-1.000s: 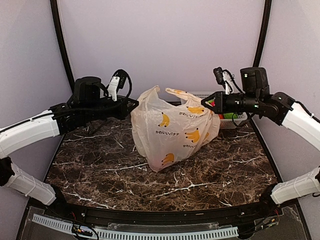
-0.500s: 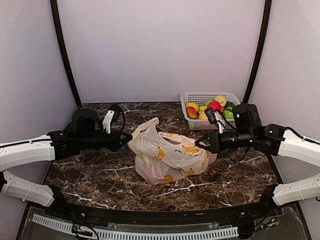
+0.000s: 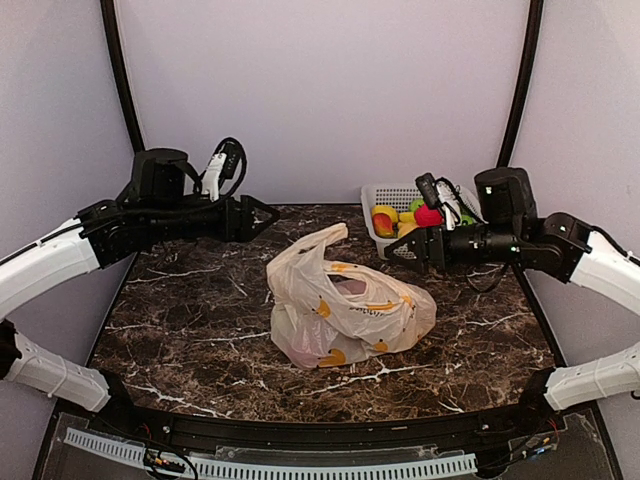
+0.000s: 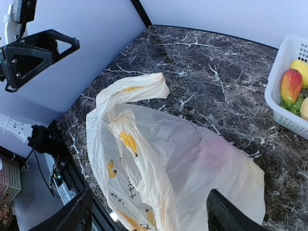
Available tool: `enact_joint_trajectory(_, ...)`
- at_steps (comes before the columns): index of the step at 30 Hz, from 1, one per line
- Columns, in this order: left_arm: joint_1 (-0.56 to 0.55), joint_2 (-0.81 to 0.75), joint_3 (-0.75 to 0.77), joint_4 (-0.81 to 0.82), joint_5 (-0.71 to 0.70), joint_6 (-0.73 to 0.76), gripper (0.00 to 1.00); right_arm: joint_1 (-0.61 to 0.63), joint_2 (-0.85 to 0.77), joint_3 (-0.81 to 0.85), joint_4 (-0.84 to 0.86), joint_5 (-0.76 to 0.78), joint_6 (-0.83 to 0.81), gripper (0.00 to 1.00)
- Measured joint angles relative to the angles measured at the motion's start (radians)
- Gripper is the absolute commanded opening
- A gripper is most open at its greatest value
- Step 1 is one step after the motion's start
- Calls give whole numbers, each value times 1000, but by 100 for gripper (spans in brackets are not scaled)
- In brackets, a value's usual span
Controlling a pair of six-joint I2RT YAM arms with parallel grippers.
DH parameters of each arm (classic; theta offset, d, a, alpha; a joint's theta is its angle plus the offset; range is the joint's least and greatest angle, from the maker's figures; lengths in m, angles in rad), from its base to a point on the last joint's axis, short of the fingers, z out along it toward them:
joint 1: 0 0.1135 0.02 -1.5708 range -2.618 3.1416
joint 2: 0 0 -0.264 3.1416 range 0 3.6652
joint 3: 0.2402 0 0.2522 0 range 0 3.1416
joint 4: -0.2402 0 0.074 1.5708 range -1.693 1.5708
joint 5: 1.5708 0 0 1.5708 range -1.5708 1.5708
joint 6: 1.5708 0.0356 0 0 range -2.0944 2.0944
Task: Untie the knot of the plastic bag and take out the fruit
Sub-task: Pick up the takeout bag from the center of the board.
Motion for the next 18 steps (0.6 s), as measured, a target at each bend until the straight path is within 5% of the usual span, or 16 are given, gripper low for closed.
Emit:
enact_joint_trajectory(10, -13, 336, 231, -51, 114, 31, 98, 16, 259, 204, -135, -51, -159, 85)
enact_joint_trajectory(18, -46, 498, 424, -113, 145, 76, 99, 33, 377, 274, -166, -70, -245, 76)
